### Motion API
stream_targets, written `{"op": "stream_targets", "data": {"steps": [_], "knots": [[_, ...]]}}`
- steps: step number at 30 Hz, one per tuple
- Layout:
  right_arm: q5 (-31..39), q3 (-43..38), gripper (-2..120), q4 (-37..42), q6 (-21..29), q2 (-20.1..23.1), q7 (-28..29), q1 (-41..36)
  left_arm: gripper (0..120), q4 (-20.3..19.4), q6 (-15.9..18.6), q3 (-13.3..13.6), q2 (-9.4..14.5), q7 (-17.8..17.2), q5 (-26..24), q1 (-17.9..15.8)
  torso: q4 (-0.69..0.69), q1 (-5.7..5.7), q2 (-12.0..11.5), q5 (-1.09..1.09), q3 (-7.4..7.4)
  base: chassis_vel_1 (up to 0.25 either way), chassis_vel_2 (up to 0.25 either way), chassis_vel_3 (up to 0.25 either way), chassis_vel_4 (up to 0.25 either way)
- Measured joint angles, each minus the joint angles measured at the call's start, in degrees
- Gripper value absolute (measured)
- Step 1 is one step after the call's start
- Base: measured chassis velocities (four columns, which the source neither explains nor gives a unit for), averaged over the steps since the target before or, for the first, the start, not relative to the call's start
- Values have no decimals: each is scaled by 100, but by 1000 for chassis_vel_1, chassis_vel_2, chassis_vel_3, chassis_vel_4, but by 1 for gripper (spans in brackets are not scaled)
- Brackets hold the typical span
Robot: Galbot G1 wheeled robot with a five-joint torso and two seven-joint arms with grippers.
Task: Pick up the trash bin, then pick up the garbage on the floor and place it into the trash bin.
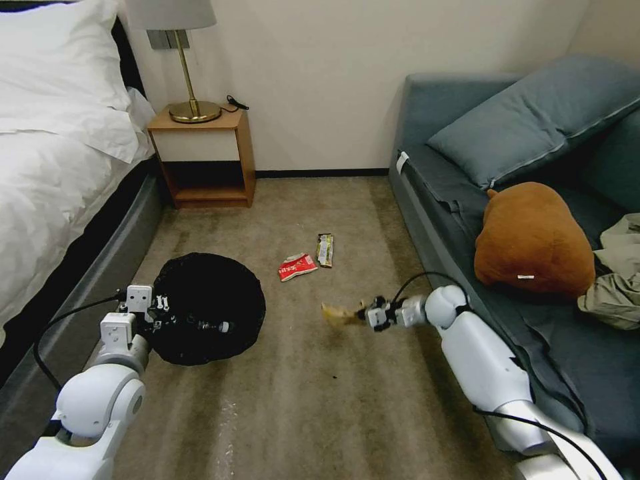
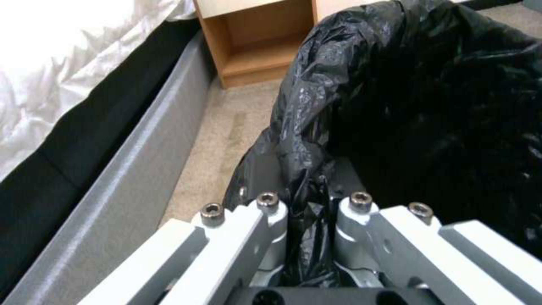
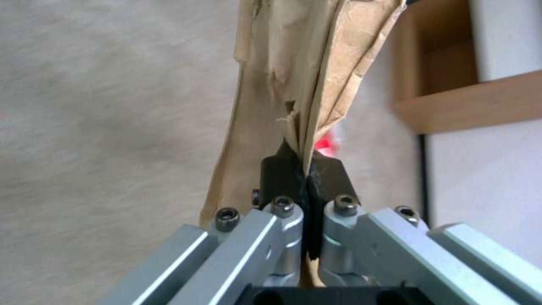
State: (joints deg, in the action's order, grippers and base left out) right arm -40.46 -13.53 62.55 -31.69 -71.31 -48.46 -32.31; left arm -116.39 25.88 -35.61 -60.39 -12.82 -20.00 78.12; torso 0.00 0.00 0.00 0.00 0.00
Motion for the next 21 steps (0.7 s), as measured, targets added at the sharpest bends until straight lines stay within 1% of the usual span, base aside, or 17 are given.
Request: {"op": "stream_targets", "data": {"steps": [1, 3, 4, 5, 7, 10, 13, 16, 18, 19, 21], "knots": [[263, 25, 0, 292, 140, 98, 5, 31, 5, 13, -17, 13, 1, 4, 6, -8, 0, 0, 0, 0, 0, 0, 0, 0, 0], [354, 43, 0, 396, 193, 131, 5, 39, 5, 18, -25, 19, 1, 7, 10, -14, 0, 0, 0, 0, 0, 0, 0, 0, 0], [581, 101, 0, 679, 335, 217, 4, 51, 5, 32, -49, 43, 2, 15, 21, -36, 0, 0, 0, 1, 0, 0, 0, 0, 0], [581, 101, 0, 679, 335, 217, 4, 51, 5, 32, -49, 43, 2, 15, 21, -36, 0, 0, 0, 1, 0, 0, 0, 0, 0], [822, 169, 0, 1011, 504, 290, -6, 59, 5, 48, -71, 83, 2, 25, 35, -73, 0, 0, 0, -1, 0, 0, 0, 0, 0], [929, 196, 0, 1170, 597, 312, -13, 61, 5, 52, -76, 101, 1, 26, 40, -90, -1, 0, 0, -1, 0, 0, 0, 0, 0], [1418, 419, 0, 1870, 1033, 331, -27, 60, 5, 80, -112, 253, -22, 37, 74, -205, 0, 0, 0, 0, 0, 0, 0, 0, 0], [1546, 526, 0, 2002, 1117, 325, -27, 55, 5, 99, -128, 298, -35, 43, 91, -234, 0, 0, 0, 0, 0, 0, 0, 0, 0], [1842, 783, 0, 2186, 1246, 316, -20, 42, 5, 133, -154, 358, -55, 53, 113, -283, 0, 0, 0, 0, 0, 0, 0, 0, 0], [1842, 783, 0, 2186, 1246, 316, -20, 42, 5, 133, -154, 358, -55, 53, 113, -283, 0, 0, 0, 0, 0, 0, 0, 0, 0], [2426, 1235, 0, 2290, 1471, 296, 178, 41, 5, 188, -180, 421, -72, 65, 128, -357, 0, 0, 0, -1, 0, 0, 0, 0, 0]]}}
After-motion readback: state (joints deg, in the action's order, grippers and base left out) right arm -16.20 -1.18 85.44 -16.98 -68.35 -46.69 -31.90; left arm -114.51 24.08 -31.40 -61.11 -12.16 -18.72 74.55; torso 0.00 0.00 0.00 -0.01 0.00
